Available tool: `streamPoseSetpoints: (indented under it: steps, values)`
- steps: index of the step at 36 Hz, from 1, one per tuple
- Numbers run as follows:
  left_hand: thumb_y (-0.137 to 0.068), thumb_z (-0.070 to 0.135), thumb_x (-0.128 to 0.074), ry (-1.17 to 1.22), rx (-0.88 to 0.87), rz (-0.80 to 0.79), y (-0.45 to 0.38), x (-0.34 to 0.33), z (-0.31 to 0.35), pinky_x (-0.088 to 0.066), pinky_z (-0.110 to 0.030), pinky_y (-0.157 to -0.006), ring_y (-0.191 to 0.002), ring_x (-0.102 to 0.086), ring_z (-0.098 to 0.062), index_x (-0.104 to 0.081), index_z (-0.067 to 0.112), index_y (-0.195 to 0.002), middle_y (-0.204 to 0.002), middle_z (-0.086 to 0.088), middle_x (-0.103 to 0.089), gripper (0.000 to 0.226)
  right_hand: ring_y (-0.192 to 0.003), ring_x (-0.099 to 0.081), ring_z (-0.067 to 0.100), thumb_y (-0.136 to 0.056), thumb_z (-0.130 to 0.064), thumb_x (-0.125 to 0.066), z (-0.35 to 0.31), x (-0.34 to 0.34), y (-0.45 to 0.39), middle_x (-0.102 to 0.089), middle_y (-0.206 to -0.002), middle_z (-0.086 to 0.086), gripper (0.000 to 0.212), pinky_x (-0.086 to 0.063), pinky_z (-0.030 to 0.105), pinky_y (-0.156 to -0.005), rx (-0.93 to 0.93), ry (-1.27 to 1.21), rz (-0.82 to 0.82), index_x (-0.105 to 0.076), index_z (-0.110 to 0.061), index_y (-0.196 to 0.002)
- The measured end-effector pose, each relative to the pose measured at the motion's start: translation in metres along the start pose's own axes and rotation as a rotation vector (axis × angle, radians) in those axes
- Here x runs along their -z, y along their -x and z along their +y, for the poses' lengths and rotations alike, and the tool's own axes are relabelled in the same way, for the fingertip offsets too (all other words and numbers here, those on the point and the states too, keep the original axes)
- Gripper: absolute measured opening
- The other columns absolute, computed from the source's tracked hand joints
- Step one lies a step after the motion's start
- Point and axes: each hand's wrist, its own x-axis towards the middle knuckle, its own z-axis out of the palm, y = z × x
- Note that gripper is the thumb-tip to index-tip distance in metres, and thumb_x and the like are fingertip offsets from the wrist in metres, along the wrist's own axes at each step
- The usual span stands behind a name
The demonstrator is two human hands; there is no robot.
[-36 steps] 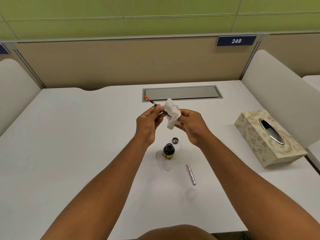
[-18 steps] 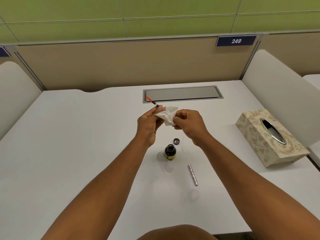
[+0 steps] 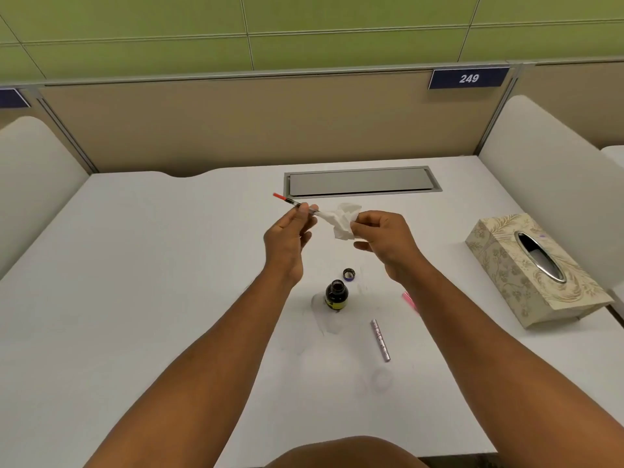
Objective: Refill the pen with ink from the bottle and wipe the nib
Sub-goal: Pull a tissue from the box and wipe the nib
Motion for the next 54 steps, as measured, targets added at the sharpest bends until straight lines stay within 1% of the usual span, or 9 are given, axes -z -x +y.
streamPoseSetpoints:
  steps: [5,12,17,22,28,34,39,49,54]
  values:
    - [-0.093,0.025,-0.069,0.059,0.006,0.014,-0.007,0.007,0.010,-0.048,-0.022,-0.076,-0.085,-0.069,-0.008,-0.077,0.019,-0.096,-0.094,0.005,-0.077,0.011,-0.081,-0.075,0.026,-0.087,-0.003,-0.069,0.003,0.009,0.001,-0.076,-0.089,0.012,0.014,-0.062,0.034,-0.075,-0.076,-0.106,0.016,-0.070,-0.004,-0.100]
    - [-0.094,0.026,-0.066,0.009,0.043,-0.082,0.000,-0.006,0.003,-0.047,-0.027,-0.087,-0.096,-0.070,-0.011,-0.074,0.016,-0.107,-0.100,0.004,-0.078,0.018,-0.070,-0.075,0.027,-0.091,-0.002,-0.061,0.001,0.000,-0.001,-0.074,-0.089,0.011,0.016,-0.061,0.033,-0.065,-0.060,0.050,0.031,-0.068,-0.017,-0.090]
    - [-0.094,0.027,-0.066,-0.088,0.017,-0.079,0.003,-0.006,-0.005,-0.045,-0.030,-0.090,-0.106,-0.070,-0.014,-0.076,0.021,-0.098,-0.106,0.001,-0.077,0.012,-0.080,-0.075,0.028,-0.097,-0.003,-0.057,-0.005,-0.003,-0.002,-0.073,-0.097,0.015,0.015,-0.062,0.030,-0.072,-0.115,-0.131,-0.065,-0.065,-0.004,-0.110]
    - [-0.094,0.028,-0.066,-0.101,-0.011,-0.037,0.000,-0.004,-0.004,-0.045,-0.028,-0.083,-0.106,-0.069,-0.015,-0.075,0.022,-0.098,-0.104,0.002,-0.077,0.011,-0.091,-0.074,0.029,-0.102,-0.007,-0.047,-0.009,0.001,0.000,-0.073,-0.098,0.012,0.017,-0.061,0.035,-0.083,-0.177,-0.365,-0.182,-0.061,-0.008,-0.112]
    - [-0.093,0.027,-0.067,-0.079,-0.014,-0.016,-0.004,-0.004,-0.002,-0.045,-0.031,-0.087,-0.105,-0.069,-0.015,-0.076,0.022,-0.095,-0.102,0.003,-0.078,0.010,-0.104,-0.070,0.033,-0.095,0.016,-0.041,-0.008,0.004,0.001,-0.072,-0.112,0.013,0.037,-0.058,0.036,-0.089,-0.173,-0.497,-0.288,-0.057,0.000,-0.124]
    - [-0.093,0.023,-0.068,-0.009,0.011,-0.003,-0.007,-0.007,-0.003,-0.046,-0.030,-0.090,-0.098,-0.071,-0.012,-0.075,0.020,-0.097,-0.094,0.005,-0.078,0.009,-0.103,-0.071,0.030,-0.092,0.017,-0.047,-0.008,0.002,0.004,-0.076,-0.105,0.008,0.036,-0.058,0.031,-0.089,-0.108,-0.508,-0.318,-0.066,-0.009,-0.107]
    - [-0.093,0.023,-0.068,0.013,0.025,-0.015,-0.007,-0.010,-0.003,-0.045,-0.029,-0.090,-0.093,-0.070,-0.009,-0.075,0.018,-0.098,-0.091,0.005,-0.078,0.010,-0.094,-0.073,0.024,-0.091,0.002,-0.063,-0.006,-0.001,0.003,-0.075,-0.106,0.013,0.028,-0.059,0.028,-0.080,0.000,-0.353,-0.231,-0.066,-0.004,-0.119]
    - [-0.094,0.025,-0.067,-0.025,0.015,-0.040,-0.005,-0.010,0.000,-0.045,-0.029,-0.088,-0.103,-0.070,-0.012,-0.074,0.018,-0.105,-0.100,0.002,-0.078,0.015,-0.079,-0.070,0.018,-0.090,-0.018,-0.067,0.003,-0.016,0.000,-0.076,-0.087,0.000,0.019,-0.058,0.027,-0.067,0.278,0.138,0.019,-0.075,-0.017,-0.107]
    - [-0.095,0.026,-0.066,-0.072,-0.009,-0.083,-0.004,-0.010,0.002,-0.045,-0.030,-0.093,-0.100,-0.069,-0.009,-0.075,0.022,-0.099,-0.098,0.006,-0.077,0.012,-0.070,-0.067,0.017,-0.091,-0.016,-0.066,-0.001,-0.018,0.001,-0.073,-0.078,0.006,0.013,-0.057,0.025,-0.063,0.185,0.011,0.045,-0.075,-0.010,-0.098]
